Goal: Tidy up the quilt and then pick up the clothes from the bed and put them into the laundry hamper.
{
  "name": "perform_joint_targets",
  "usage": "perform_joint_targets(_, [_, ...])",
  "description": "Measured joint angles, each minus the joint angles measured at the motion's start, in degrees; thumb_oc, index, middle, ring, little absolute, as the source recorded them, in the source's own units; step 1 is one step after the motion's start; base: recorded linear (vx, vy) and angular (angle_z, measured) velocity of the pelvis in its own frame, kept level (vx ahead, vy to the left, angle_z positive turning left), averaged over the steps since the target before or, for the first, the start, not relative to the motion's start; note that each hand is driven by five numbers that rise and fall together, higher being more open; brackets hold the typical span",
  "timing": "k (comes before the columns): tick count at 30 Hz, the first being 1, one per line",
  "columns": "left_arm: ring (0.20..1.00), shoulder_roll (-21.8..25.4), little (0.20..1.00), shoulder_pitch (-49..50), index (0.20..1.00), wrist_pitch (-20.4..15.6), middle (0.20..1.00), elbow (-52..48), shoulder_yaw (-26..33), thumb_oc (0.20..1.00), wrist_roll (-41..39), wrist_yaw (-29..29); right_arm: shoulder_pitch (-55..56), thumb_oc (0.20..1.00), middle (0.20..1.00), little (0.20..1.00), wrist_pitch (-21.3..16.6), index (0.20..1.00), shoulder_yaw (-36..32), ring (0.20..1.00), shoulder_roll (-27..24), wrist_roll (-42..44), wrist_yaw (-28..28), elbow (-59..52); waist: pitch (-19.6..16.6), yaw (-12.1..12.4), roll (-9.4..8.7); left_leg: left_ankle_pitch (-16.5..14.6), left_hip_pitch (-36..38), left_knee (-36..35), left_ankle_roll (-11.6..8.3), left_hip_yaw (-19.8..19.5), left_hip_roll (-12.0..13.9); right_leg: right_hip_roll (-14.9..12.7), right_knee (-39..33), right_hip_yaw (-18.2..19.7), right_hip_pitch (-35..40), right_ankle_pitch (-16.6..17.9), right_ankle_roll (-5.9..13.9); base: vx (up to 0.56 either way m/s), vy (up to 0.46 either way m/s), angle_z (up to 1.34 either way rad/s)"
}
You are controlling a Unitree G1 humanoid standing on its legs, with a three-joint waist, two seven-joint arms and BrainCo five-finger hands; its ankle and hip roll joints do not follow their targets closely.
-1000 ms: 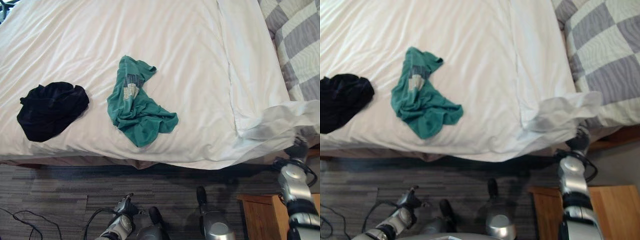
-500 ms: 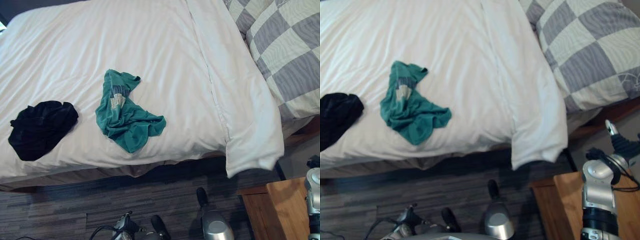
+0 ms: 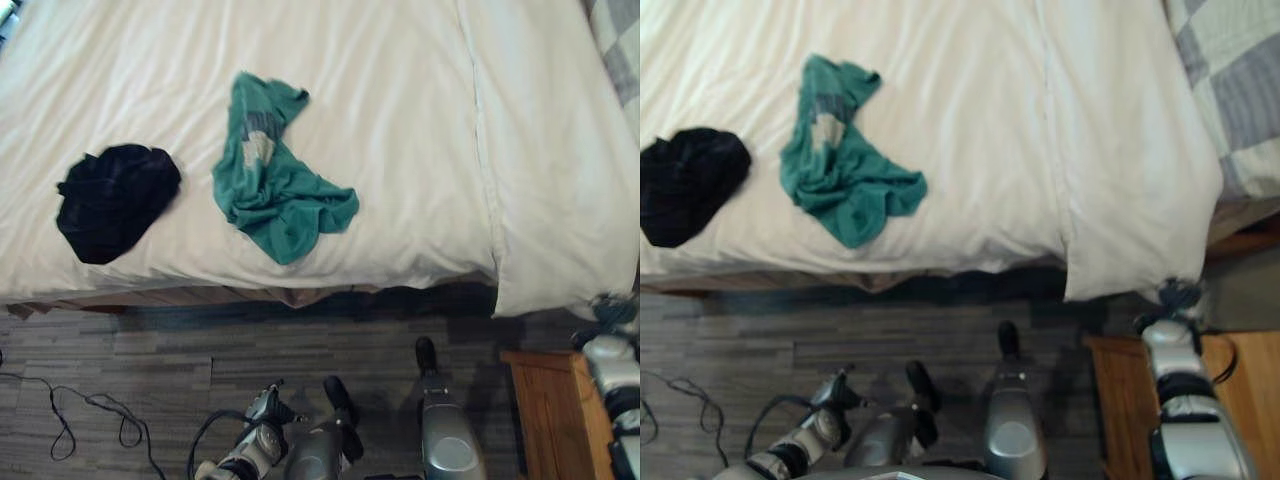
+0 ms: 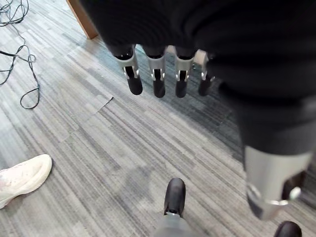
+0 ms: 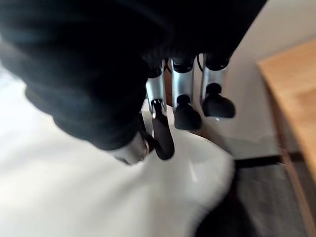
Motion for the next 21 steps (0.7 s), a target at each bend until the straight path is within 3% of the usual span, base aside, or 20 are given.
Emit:
perform_joint_targets(4, [1.000, 0.09, 1.000, -0.89, 1.000, 0.44, 1.000, 0.61, 3.21, 1.000, -0.41, 1.41, 7.96, 0.200, 0.200, 0.200, 1.37, 0.200, 2.14, 0.200, 9.86, -0.40, 4.03, 5.22, 2.02, -1.50, -0.47, 0.00, 0.85, 0.02, -0.06, 0.05, 0.01, 0.06, 0.16, -0.11, 0.73, -0.12, -0.60, -0.08, 0.047, -0.02])
perform_joint_targets(7, [1.000, 0.58, 1.000, -2.24, 1.000, 0.45, 1.000, 0.92, 2.88, 1.000, -0.38, 1.61, 10.53, 0.200, 0.200, 0.200, 1.93, 0.200, 5.16, 0.200, 12.88, -1.30, 7.45, 12.76, 2.70, -1.44, -1.46, -0.09, 1.60, 0.04, -0.08, -0.54, -0.32, -0.36, 1.19, -0.66, 1.44, -0.60, -0.79, -0.05, 0.058, 0.09])
perform_joint_targets(8, [1.000, 0.89, 1.000, -2.55, 1.000, 0.47, 1.000, 0.94, 2.61, 1.000, -0.38, 1.61, 10.80, 0.344, 0.344, 0.344, 2.27, 0.344, 5.62, 0.344, 13.38, -1.41, 8.31, 14.25, 2.88, -1.26, -1.91, -0.17, 1.92, 0.04, -0.01, -0.52, -0.43, -0.48, 1.38, -0.63, 1.66, -0.69, -0.81, -0.03, 0.093, 0.13])
perform_joint_targets(9, [1.000, 1.15, 1.000, -3.02, 1.000, 0.48, 1.000, 0.95, 2.11, 1.000, -0.36, 1.51, 11.01, 0.940, 0.940, 0.940, 2.31, 0.940, 5.98, 0.940, 13.72, -1.53, 8.98, 16.13, 3.04, -1.16, -2.23, -0.25, 2.27, 0.03, 0.06, -0.70, -0.55, -0.68, 1.37, -0.88, 2.20, -0.89, -0.64, -0.01, 0.045, 0.12])
perform_joint_targets(10, [1.000, 1.34, 1.000, -3.32, 1.000, 0.54, 1.000, 1.01, 1.89, 1.000, -0.35, 1.44, 11.24, 1.000, 1.000, 1.000, 2.65, 1.000, 6.06, 1.000, 14.00, -2.55, 9.90, 16.59, 3.13, -1.07, -2.51, -0.52, 2.69, 0.02, 0.10, -0.96, -0.70, -0.94, 1.41, -1.20, 2.83, -1.13, -0.72, -0.02, 0.074, 0.16])
perform_joint_targets(17, [1.000, 1.54, 1.000, -4.36, 1.000, 0.42, 1.000, 0.52, 0.31, 1.000, 0.56, -0.50, 12.71, 1.000, 1.000, 1.000, 3.66, 1.000, 8.65, 1.000, 13.99, -8.23, 13.56, 16.87, 1.44, 0.97, -4.44, -1.20, 5.00, -0.37, 0.70, -3.85, -2.06, -2.68, 1.33, -3.91, 6.93, -1.31, -0.48, -0.05, 0.102, 0.24])
perform_joint_targets(19, [1.000, 2.30, 1.000, -3.12, 1.000, 0.39, 1.000, 0.85, 0.30, 1.000, 1.68, -1.08, 12.71, 1.000, 1.000, 1.000, 3.15, 1.000, 10.68, 1.000, 14.48, -9.94, 13.64, 15.24, -1.10, 1.36, -5.31, -0.98, 4.49, -0.36, 1.46, -4.87, -2.27, -2.84, 4.11, -4.51, 6.12, -2.57, -0.14, -0.13, 0.002, 0.26])
perform_joint_targets(20, [1.000, 2.82, 1.000, -2.53, 1.000, 0.43, 1.000, 0.87, 0.35, 1.000, 1.76, -1.40, 12.18, 1.000, 1.000, 1.000, 3.16, 1.000, 13.15, 1.000, 15.00, -10.52, 14.14, 15.12, -1.91, 1.95, -5.45, -0.74, 4.82, -0.37, 1.94, -5.29, -1.45, -2.30, 9.21, -4.37, 4.60, -5.24, 1.23, -0.02, -0.050, 0.21])
perform_joint_targets(21, [1.000, 3.24, 1.000, -1.90, 1.000, 0.36, 1.000, 0.96, 0.85, 1.000, 1.76, -1.43, 11.95, 1.000, 1.000, 1.000, 3.36, 1.000, 14.66, 1.000, 15.75, -11.30, 14.70, 15.08, -2.09, 2.97, -5.63, -0.76, 5.40, -0.36, 1.87, -5.32, -0.77, -1.68, 12.66, -5.75, 4.16, -7.28, -0.16, 0.02, -0.064, 0.13])
